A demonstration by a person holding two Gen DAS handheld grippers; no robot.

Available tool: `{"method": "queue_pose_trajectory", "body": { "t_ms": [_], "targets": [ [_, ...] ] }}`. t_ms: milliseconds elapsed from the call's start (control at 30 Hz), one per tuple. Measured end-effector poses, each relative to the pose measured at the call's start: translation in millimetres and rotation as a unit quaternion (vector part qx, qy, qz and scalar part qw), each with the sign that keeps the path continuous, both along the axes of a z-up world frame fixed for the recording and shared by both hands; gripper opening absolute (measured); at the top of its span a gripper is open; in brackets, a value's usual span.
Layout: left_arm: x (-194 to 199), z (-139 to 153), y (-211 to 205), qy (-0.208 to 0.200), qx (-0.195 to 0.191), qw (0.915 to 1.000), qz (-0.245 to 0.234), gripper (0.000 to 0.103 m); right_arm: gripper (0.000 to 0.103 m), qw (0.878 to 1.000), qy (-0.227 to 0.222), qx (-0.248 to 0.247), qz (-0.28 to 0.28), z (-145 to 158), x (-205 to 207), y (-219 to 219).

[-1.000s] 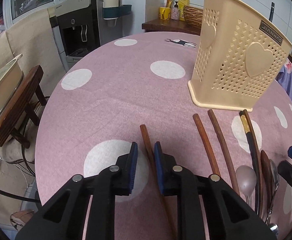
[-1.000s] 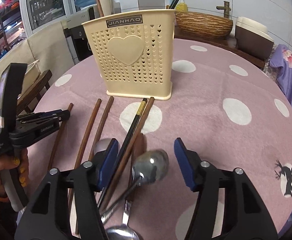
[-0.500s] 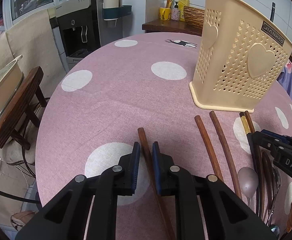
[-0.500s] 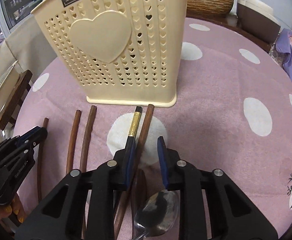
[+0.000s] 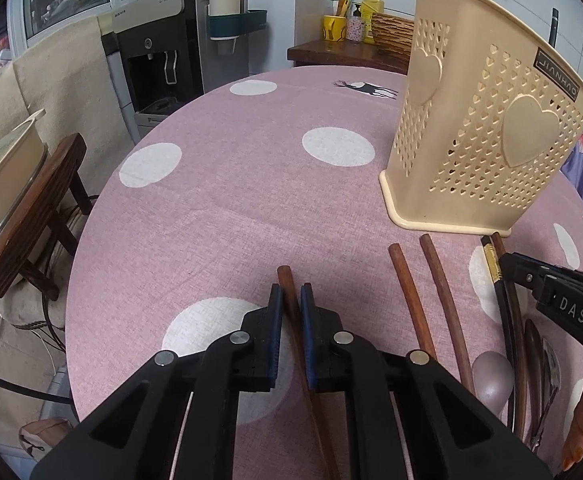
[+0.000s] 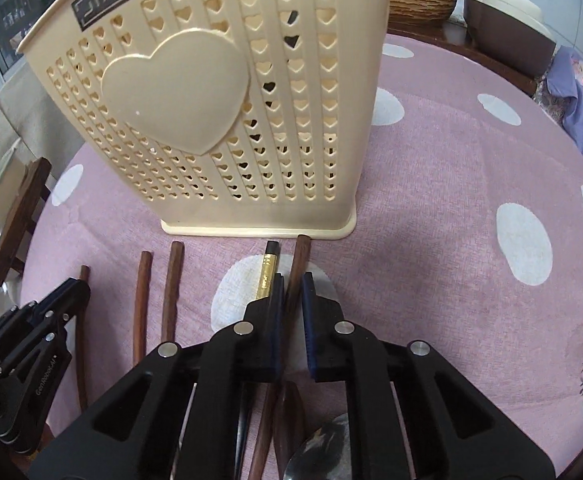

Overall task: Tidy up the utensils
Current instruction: 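Lift both chopsticks and lower them into the utensil holder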

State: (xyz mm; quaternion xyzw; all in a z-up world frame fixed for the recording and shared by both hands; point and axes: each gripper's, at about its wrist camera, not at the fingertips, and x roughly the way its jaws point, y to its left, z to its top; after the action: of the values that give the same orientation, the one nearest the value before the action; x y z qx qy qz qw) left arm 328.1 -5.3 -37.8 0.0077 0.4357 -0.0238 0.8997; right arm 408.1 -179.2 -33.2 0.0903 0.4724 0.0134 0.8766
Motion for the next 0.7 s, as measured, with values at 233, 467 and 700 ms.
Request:
{"method": "queue_pose_trajectory", "body": {
  "t_ms": [233,467,700],
  "targets": [
    [0,3,3,0.003,-0.032,0.9995,0.001,0.009,0.008,0.999,-0.034,0.04,0.003,13,-7,-7],
    [-15,32,7,-0.034,-0.068,0.9971,-0.004,0.009,0.008,0.993,-0.105,0.054,0.029,51,-35,-6],
    [-36,76,8,-0.087,-0.089,0.992,-0.02,0.008,0.008,0.978,-0.191,0.055,0.06,106,-76,-5]
  ]
}}
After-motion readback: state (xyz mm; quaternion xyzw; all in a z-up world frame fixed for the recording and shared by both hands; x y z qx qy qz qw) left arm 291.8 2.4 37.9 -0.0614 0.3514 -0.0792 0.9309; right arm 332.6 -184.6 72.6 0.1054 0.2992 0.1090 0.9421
